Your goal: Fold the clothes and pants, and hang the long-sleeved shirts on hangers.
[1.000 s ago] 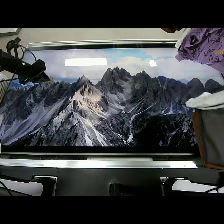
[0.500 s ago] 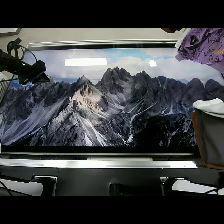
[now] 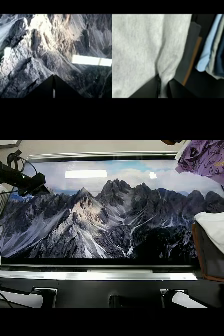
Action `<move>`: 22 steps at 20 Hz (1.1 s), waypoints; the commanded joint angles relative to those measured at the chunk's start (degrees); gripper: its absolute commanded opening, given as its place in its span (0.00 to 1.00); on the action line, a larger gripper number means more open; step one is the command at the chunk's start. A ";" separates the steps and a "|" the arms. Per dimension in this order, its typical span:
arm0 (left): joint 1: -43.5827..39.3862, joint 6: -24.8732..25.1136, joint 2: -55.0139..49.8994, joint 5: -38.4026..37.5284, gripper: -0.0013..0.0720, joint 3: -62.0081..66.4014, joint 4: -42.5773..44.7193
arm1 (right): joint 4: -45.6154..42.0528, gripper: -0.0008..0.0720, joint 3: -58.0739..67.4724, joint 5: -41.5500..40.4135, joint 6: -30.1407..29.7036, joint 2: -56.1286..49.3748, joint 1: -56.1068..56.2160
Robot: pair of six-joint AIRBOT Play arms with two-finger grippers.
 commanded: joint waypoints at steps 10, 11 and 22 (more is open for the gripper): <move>0.04 0.09 0.02 0.04 0.05 0.00 0.26 | -4.74 0.07 -15.76 1.97 1.51 5.62 -0.04; 0.04 -0.11 0.02 0.04 0.05 0.00 0.26 | -4.81 0.07 -15.76 2.25 0.92 5.62 -0.02; 0.04 0.11 1.14 0.02 0.05 -0.02 6.21 | -1.75 0.51 -9.35 -3.63 -7.28 5.62 -0.02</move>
